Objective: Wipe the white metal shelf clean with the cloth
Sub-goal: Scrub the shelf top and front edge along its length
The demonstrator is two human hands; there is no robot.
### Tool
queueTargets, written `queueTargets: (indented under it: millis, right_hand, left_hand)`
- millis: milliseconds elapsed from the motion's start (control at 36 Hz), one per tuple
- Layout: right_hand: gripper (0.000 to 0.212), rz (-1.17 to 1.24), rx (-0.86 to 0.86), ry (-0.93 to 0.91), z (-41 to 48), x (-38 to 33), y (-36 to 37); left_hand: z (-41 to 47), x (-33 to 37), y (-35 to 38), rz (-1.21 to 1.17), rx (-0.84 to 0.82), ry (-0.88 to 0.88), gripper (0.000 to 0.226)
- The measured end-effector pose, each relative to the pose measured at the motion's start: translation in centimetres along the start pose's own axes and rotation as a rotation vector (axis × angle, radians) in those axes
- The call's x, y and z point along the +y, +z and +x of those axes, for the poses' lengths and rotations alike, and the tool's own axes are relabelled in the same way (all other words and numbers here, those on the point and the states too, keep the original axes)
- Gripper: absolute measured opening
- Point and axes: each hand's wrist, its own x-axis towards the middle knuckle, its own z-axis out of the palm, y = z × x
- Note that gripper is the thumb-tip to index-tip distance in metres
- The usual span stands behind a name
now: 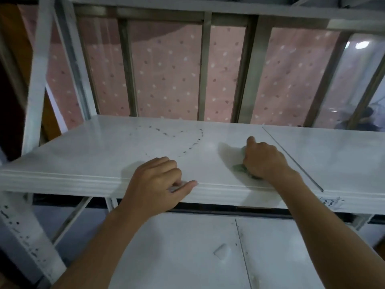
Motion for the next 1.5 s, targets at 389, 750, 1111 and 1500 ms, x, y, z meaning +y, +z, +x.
queueTargets:
  millis: [389,750,1111,1500]
  right_hand:
    - [0.044,-0.069,-0.056,0.115,9.8,3.9,1.0]
    - [0.012,0.013,-0.077,-0.423,10.7,-3.7,1.9]
    - [0.030,-0.102,-0.022,0.019,15.3,4.2,3.4]
    - [0.026,-0.023,-0.040,-0.199,22.6,1.9,4.6]
  left_hand:
    - [1.6,-2.0,0.0,-0.195,-0.130,-0.054,0.051]
    - [2.2,-0.3,0.8,-0.216,-0.259,0.061,0.029]
    - [2.3,-0.8,0.6,-0.307,-0.300,-0.025,0.029]
    - [2.5,-1.1,0.0,-0.362,-0.230,-0.173,0.028]
